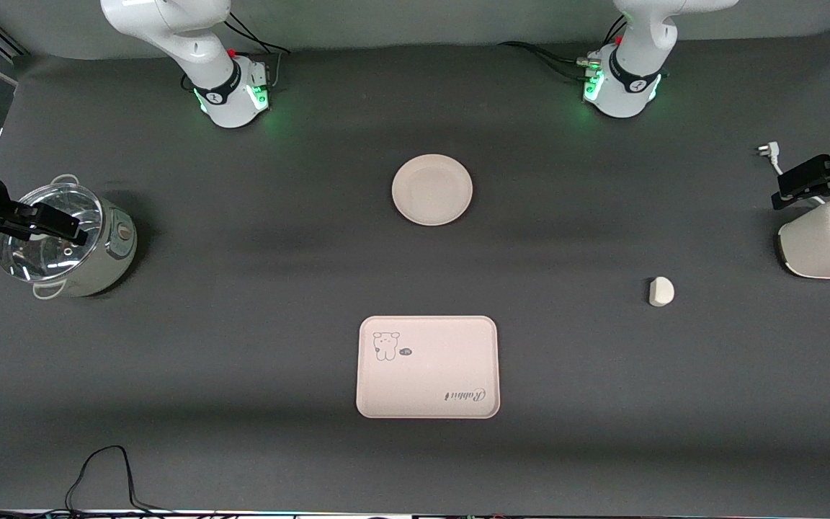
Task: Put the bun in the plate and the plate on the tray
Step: 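Lower the left gripper onto the white bun and grasp it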
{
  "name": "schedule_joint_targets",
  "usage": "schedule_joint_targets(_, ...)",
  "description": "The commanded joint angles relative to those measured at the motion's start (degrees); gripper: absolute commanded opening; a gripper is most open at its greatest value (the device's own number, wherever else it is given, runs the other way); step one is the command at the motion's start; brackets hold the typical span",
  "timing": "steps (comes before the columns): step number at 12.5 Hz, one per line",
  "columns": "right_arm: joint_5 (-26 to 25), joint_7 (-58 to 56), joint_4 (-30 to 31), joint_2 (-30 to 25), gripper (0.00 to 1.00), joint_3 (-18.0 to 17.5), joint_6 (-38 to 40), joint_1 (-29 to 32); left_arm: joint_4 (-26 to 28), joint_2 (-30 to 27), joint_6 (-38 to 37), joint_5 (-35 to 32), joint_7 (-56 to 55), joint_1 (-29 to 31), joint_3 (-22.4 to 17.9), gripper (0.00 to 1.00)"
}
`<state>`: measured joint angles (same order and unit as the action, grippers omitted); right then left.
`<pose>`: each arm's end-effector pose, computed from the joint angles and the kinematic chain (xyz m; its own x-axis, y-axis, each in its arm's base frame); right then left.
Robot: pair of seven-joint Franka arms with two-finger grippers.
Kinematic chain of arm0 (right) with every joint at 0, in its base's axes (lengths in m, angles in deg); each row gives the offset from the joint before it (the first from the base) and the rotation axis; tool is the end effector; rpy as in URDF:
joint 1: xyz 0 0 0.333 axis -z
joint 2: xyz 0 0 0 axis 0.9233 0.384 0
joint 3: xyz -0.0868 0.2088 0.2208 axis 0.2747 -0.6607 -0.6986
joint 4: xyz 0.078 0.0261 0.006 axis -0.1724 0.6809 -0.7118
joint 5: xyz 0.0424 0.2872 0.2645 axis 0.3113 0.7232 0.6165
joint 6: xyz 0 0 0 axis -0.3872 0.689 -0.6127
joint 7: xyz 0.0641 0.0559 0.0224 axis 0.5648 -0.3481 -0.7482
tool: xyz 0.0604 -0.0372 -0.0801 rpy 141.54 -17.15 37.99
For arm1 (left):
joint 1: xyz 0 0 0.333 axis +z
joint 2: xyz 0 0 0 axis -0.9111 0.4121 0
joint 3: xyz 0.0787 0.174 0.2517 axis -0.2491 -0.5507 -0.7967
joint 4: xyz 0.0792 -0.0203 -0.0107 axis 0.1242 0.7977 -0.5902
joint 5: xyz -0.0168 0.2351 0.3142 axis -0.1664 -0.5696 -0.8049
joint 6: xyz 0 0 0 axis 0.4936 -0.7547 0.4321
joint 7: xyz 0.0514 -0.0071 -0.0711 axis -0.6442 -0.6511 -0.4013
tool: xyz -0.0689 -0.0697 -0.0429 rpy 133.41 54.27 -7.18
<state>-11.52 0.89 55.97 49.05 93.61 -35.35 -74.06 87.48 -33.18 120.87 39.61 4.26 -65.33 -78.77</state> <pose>0.5749 -0.0220 0.5914 0.9908 -0.1335 -0.0203 -0.1340 -0.9907 -0.0247 0.5660 0.0101 0.6369 0.9983 -0.0417 -0.0409 -0.0400 -0.9983 0.0418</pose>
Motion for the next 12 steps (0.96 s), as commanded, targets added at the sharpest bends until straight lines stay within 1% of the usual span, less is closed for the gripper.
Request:
schedule_joint_targets(1, 0.2, 1.5, 0.0, -0.5, 1.00, -0.4, -0.1, 0.1, -1.0, 0.5, -1.0, 0.6, 0.3, -0.3, -0.4, 1.00)
schedule_joint_targets(3, -0.5, 1.1, 0.0, -0.5, 1.00, -0.4, -0.1, 0.1, -0.9, 1.4, 0.4, 0.5, 0.6, -0.5, -0.4, 1.00)
schedule_joint_targets(4, -0.9, 1.0, 0.1, -0.5, 1.00, -0.5, 0.0, 0.1, -0.2, 3.1, 1.9, 0.5, 0.3, -0.5, -0.4, 1.00)
schedule_joint_targets(5, -1.0, 1.0, 0.0, -0.4, 1.00, -0.5, 0.0, 0.1, 1.9, 5.5, 4.4, 0.5, 0.9, -0.3, -0.4, 1.00)
schedule_joint_targets(6, -1.1, 0.9, 0.1, -0.5, 1.00, -0.4, -0.1, 0.1, 6.7, 6.5, 9.9, 0.0, 1.0, -0.5, -0.4, 1.00)
schedule_joint_targets(8, -1.2, 0.9, 0.1, -0.5, 1.00, -0.4, -0.1, 0.1, 19.6, 6.5, 25.9, -1.4, 1.0, -0.7, -0.4, 1.00)
schedule_joint_targets(9, -1.2, 0.8, 0.2, -0.5, 1.00, -0.5, 0.0, 0.1, 24.6, 7.4, 32.7, -1.4, 1.0, -0.7, -0.4, 1.00)
schedule_joint_targets(11, -1.2, -0.2, 0.2, -0.6, 1.00, -0.4, 0.0, 0.1, 31.1, 10.1, 43.5, -1.4, 1.0, -1.3, -0.4, 1.00)
schedule_joint_targets(12, -1.2, -0.6, 0.3, -0.6, 1.00, -0.4, 0.0, 0.1, 32.8, 12.3, 47.5, -1.4, 1.0, -1.4, -0.4, 1.00)
